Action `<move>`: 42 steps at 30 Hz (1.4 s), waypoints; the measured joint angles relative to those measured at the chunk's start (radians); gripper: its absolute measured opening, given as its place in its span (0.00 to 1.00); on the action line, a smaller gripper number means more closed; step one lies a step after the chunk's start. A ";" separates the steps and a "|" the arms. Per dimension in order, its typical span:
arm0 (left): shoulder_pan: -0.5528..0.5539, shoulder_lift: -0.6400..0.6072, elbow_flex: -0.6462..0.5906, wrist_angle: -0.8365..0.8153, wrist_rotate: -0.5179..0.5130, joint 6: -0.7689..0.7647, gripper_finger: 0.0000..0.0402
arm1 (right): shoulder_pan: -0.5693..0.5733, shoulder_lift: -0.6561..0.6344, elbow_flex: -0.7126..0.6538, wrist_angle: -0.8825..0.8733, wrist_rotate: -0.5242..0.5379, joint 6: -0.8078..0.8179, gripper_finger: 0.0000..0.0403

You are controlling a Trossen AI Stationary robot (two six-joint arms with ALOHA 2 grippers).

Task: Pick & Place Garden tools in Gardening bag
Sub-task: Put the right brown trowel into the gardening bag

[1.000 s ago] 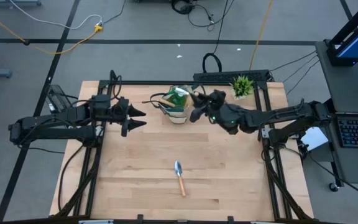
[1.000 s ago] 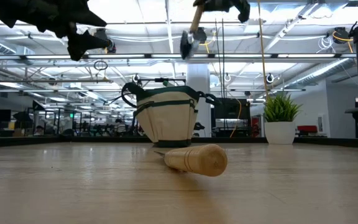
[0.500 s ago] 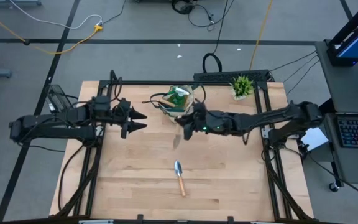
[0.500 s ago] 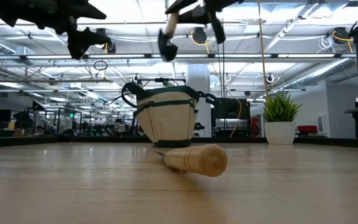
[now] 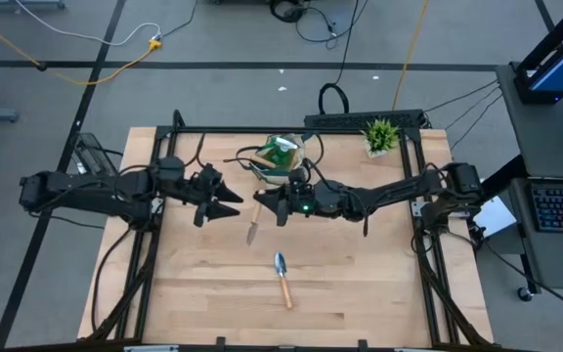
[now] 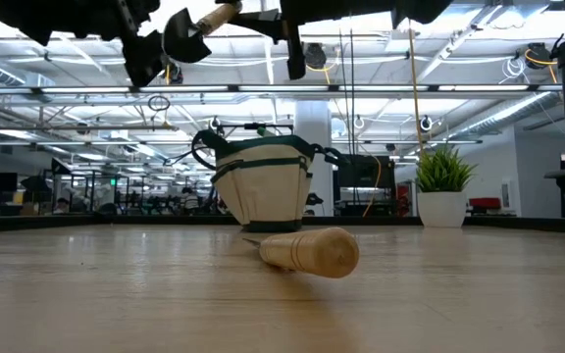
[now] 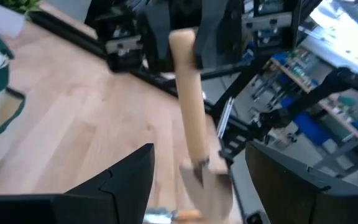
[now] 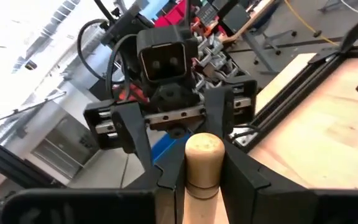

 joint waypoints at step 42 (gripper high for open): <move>-0.006 0.352 0.003 0.478 0.003 -0.164 0.31 | -0.012 0.007 0.001 -0.005 -0.024 -0.008 0.16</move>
